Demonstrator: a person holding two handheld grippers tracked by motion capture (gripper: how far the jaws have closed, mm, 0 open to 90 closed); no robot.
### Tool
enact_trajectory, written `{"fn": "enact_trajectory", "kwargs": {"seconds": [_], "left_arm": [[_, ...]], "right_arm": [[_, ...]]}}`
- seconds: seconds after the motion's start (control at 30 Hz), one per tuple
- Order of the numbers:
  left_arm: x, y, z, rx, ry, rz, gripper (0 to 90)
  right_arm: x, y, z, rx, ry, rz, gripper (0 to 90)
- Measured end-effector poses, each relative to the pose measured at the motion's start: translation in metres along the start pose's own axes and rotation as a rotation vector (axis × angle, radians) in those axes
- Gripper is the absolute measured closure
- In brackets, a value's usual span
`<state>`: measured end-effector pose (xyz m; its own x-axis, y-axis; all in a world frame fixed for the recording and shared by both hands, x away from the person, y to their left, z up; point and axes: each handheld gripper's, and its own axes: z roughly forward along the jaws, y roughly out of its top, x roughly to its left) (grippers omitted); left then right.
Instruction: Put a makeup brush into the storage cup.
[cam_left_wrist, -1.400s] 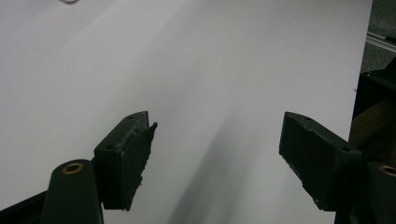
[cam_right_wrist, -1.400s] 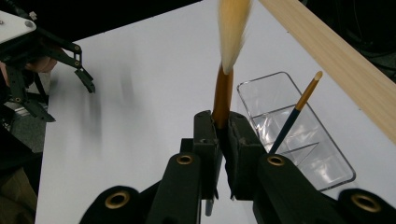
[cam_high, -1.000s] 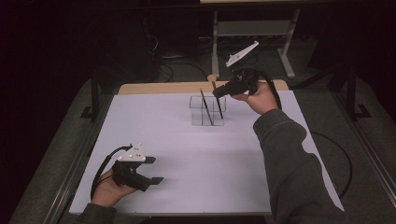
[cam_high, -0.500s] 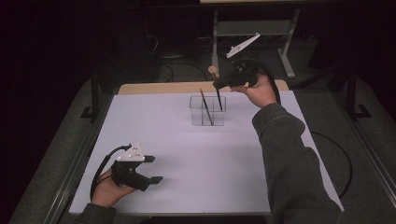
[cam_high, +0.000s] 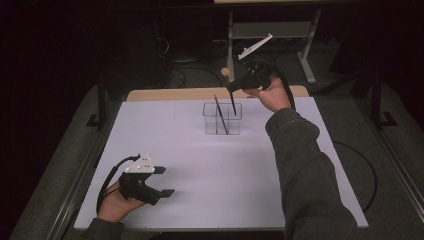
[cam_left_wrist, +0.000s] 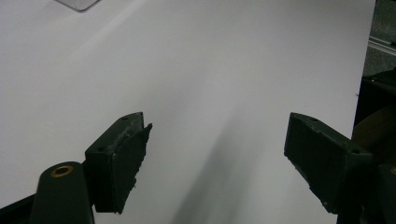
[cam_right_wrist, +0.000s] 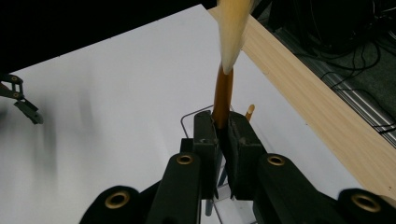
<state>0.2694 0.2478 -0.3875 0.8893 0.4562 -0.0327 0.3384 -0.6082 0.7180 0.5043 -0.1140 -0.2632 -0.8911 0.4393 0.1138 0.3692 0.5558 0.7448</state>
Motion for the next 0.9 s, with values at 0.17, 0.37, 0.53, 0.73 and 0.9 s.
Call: {"fn": "enact_trajectory", "kwargs": {"seconds": [0.17,0.37,0.53,0.73,0.9], "left_arm": [[-0.001,0.001,0.0,-0.007,0.0,-0.012,19.4],[0.001,0.0,0.0,-0.001,-0.005,-0.013,19.2],[0.0,0.0,0.0,0.0,-0.005,-0.012,19.0],[0.002,-0.001,-0.001,0.002,-0.005,-0.012,18.8],[0.002,-0.001,0.0,0.003,-0.007,-0.007,18.7]], "right_arm": [[-0.004,-0.002,0.005,0.004,-0.014,0.01,82.6],[-0.007,-0.003,0.007,0.008,-0.033,0.02,82.6],[-0.01,-0.005,0.01,0.014,-0.042,0.025,82.6],[-0.009,-0.006,0.01,0.007,-0.045,0.051,82.6],[-0.01,-0.007,0.013,0.004,-0.051,0.045,82.6]]}}
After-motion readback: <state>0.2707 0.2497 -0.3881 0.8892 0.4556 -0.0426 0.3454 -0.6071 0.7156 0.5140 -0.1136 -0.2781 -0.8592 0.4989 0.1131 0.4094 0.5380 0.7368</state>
